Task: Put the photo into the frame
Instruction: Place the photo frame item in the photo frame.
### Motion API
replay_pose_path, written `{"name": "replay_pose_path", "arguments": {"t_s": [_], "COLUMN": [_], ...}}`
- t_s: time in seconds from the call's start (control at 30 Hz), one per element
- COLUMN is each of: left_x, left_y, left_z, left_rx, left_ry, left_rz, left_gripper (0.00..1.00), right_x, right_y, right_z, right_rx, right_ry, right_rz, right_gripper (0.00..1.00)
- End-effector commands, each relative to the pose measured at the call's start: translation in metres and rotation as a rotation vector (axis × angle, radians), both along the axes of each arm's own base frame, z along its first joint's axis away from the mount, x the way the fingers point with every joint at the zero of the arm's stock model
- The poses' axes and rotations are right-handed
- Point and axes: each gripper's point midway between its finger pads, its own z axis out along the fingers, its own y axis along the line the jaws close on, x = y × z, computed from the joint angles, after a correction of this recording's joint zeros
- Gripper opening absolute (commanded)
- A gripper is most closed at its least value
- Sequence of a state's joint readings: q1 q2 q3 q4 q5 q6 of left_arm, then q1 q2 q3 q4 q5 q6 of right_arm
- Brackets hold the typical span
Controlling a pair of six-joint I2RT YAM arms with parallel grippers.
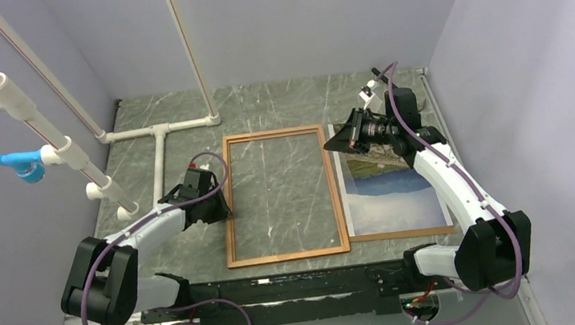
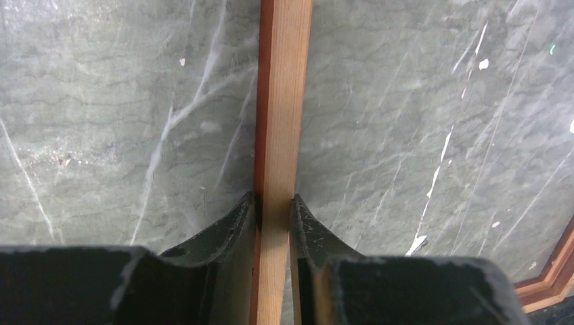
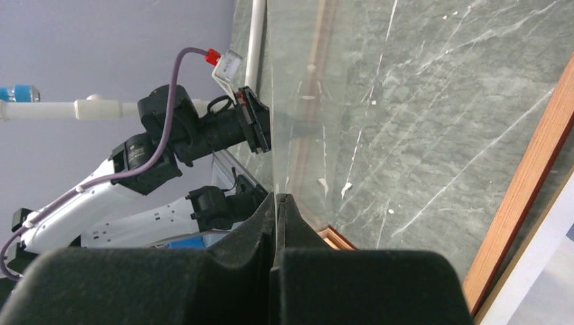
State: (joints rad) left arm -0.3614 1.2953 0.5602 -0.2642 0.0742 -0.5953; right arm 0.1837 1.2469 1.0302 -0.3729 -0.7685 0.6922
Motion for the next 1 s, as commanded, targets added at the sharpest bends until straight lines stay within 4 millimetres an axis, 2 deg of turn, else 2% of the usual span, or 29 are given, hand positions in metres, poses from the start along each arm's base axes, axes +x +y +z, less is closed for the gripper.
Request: {"name": "replay_pose_path", "arguments": {"t_s": [0.0,0.2,0.3,0.33,0.4,0.43,0.47,0.5,0.7,0.97], "left_x": [-0.015,-0.024,-0.024,-0.024,-0.022,-0.022,-0.021,-0.020,-0.016,-0.017], "left_y": [0.004,0.000,-0.002,-0.002,-0.001,0.000,0.000,-0.002,-0.002,0.012], "left_z": [-0.002,0.001,0.005,0.007,0.011,0.014,0.017,0.021,0.037,0.031], "left_rx": [-0.008,-0.059,-0.077,-0.077,-0.068,-0.064,-0.067,-0.080,-0.107,-0.045], "left_ry": [0.033,0.028,0.016,0.010,-0.004,-0.011,-0.022,-0.034,-0.095,-0.045], "left_rz": [0.029,0.042,0.037,0.036,0.032,0.031,0.029,0.024,0.033,0.063], "left_gripper": [0.22,0.22,0.26,0.35,0.64,0.74,0.81,0.85,0.83,0.74], "right_x": [0.001,0.005,0.007,0.008,0.008,0.009,0.009,0.009,0.008,0.007], "right_y": [0.004,0.005,0.006,0.006,0.006,0.006,0.007,0.006,0.007,0.015], "right_z": [0.026,0.027,0.028,0.028,0.028,0.027,0.027,0.026,0.024,0.016], "right_rx": [0.066,0.074,0.081,0.082,0.088,0.090,0.093,0.094,0.107,0.132], "right_ry": [-0.090,-0.084,-0.081,-0.082,-0.081,-0.080,-0.079,-0.077,-0.063,-0.030], "right_rz": [0.010,0.008,0.008,0.007,0.003,0.001,0.001,-0.002,-0.012,-0.006], "right_gripper": [0.00,0.00,0.00,0.00,0.00,0.00,0.00,0.00,0.00,0.00]}}
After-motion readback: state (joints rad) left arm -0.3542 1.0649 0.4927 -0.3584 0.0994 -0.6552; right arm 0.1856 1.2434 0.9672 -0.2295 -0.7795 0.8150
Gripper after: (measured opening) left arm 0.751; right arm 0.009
